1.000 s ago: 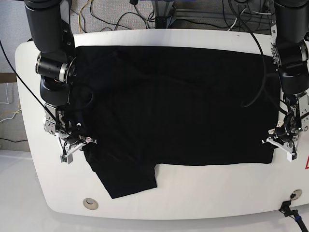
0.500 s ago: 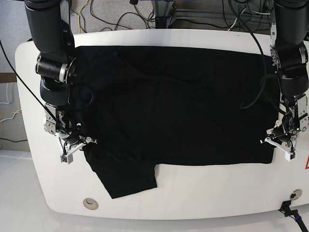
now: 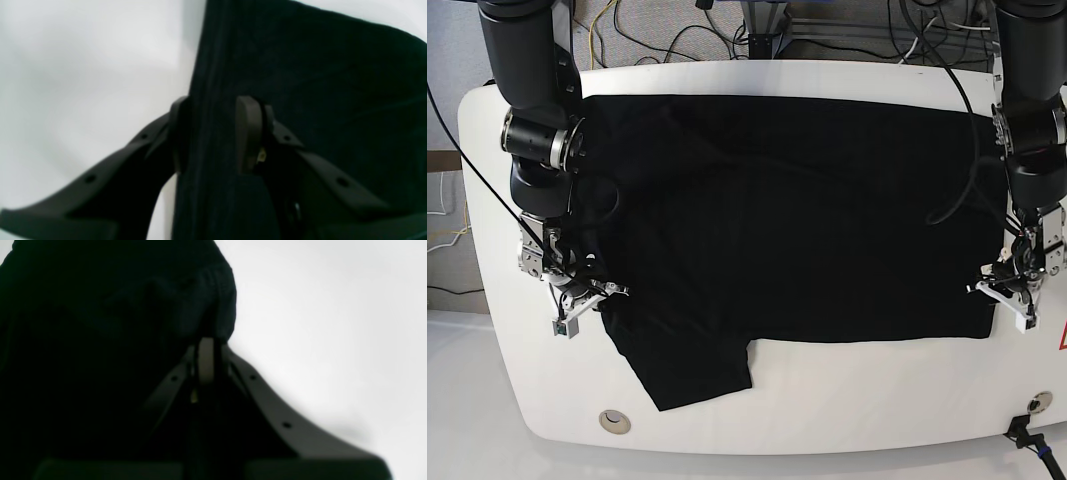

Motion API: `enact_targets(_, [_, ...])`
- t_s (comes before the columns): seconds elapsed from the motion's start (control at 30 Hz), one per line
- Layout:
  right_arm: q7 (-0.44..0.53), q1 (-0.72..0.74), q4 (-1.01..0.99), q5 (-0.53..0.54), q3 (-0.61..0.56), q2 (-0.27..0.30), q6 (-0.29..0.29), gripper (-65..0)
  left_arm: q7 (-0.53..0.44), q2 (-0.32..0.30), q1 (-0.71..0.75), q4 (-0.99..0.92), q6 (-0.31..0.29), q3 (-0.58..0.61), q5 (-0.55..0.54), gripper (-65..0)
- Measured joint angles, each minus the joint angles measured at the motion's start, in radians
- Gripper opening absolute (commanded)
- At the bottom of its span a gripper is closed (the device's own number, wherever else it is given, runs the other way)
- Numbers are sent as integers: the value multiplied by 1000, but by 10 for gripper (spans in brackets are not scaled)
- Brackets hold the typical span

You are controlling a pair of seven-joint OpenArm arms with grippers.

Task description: Fold the T-shirt properly

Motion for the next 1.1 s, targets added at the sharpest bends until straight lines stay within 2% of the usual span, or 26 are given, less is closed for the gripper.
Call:
enact_targets(0.33, [2,0,0,0,2,-1,0,-650,-32,-17,-30,-98,-1,70,35,-441])
enact_targets(0.97, [8,-5,5,-4,1,-8,-3,-650,-53,-2,-31,-122,-16,72,46,-446])
enact_targets(1.1, [3,-3,5,-4,-1,-8,0,-650,-56,0,-28,-121,-39,72,45,-448])
